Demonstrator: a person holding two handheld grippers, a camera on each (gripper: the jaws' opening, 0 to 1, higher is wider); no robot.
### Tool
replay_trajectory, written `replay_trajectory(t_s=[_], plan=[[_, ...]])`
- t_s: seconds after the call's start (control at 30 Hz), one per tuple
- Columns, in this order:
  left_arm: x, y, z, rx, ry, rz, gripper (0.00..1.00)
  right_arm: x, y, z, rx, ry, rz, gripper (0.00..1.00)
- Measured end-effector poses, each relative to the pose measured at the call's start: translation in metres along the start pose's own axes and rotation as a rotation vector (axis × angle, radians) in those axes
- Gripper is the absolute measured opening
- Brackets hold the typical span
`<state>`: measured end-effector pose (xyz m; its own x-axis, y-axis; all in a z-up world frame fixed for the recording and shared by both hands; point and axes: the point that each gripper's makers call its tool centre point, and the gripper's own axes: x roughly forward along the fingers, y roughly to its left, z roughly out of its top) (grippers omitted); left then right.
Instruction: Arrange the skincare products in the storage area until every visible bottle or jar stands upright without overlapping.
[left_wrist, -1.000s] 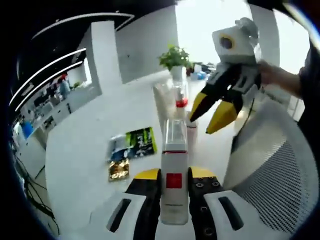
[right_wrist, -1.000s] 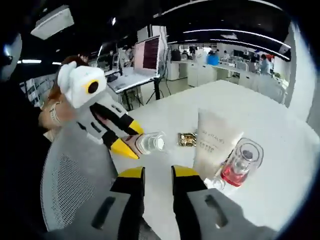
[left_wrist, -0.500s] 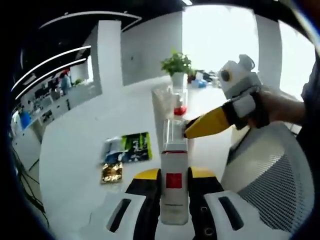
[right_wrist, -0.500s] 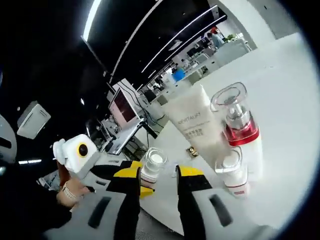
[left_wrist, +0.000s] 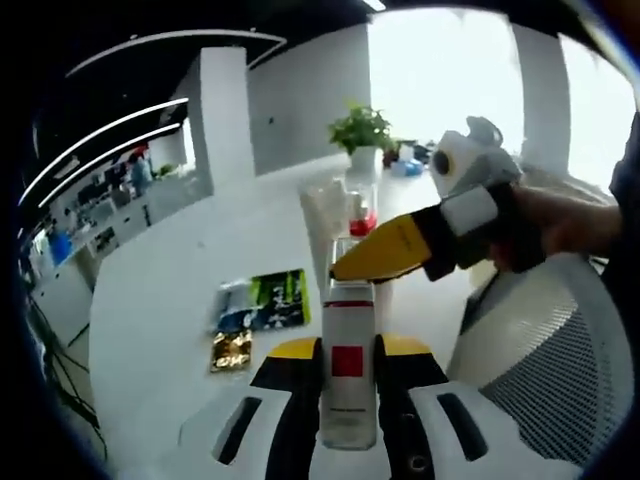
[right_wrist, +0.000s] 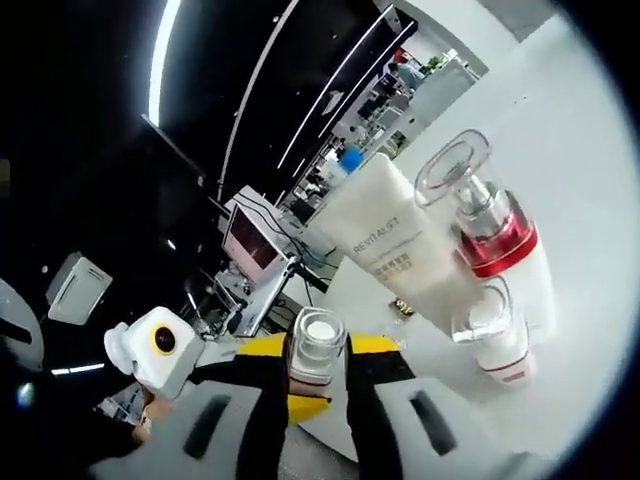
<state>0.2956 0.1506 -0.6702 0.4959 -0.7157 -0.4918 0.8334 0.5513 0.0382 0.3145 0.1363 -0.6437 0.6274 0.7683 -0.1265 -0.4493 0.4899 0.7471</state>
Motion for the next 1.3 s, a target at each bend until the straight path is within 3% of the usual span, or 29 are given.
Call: replay_trajectory(t_s=[0.07,0.37,0.67,0.77,0.83,0.93,1.2,1.3], plan=[[0.0,0.002,0.003,0.028,-0.02,0.012,0.17,-0.001,0.001,0.002,0.003,-0.009,0.004,0.19],[0.003,-0.002,0.001,0.029,-0.008,-0.008,0.18,-0.003,0.003,0.004,-0.004,-0.013,0.016,0.17],[0.003,-0.012,-0.008,0.101,0.051,-0.103,0.2,-0.004,0.009,0.002,-0.122,0.031,0.044,0.17],[0.002,-0.011,-0.008,0.115,0.06,-0.131,0.22,-0.005,0.014,0.004,-0.191,0.05,0.066,0.16],[0.0,-0.009,-0.008,0.127,0.066,-0.143,0.24,-0.005,0.013,0.004,-0.3,0.078,0.061,0.16],[-0.001,-0.007,-0.008,0.131,0.067,-0.169,0.26,-0.005,0.02,0.005,-0.35,0.092,0.106,0.16],[0.006,-0.014,-0.013,0.215,0.106,-0.267,0.26,-0.004,0.026,-0.007,-0.625,0.218,0.169,0.16],[0.009,-0.016,-0.014,0.254,0.118,-0.281,0.29,-0.004,0.028,-0.012,-0.685,0.258,0.2,0.16]])
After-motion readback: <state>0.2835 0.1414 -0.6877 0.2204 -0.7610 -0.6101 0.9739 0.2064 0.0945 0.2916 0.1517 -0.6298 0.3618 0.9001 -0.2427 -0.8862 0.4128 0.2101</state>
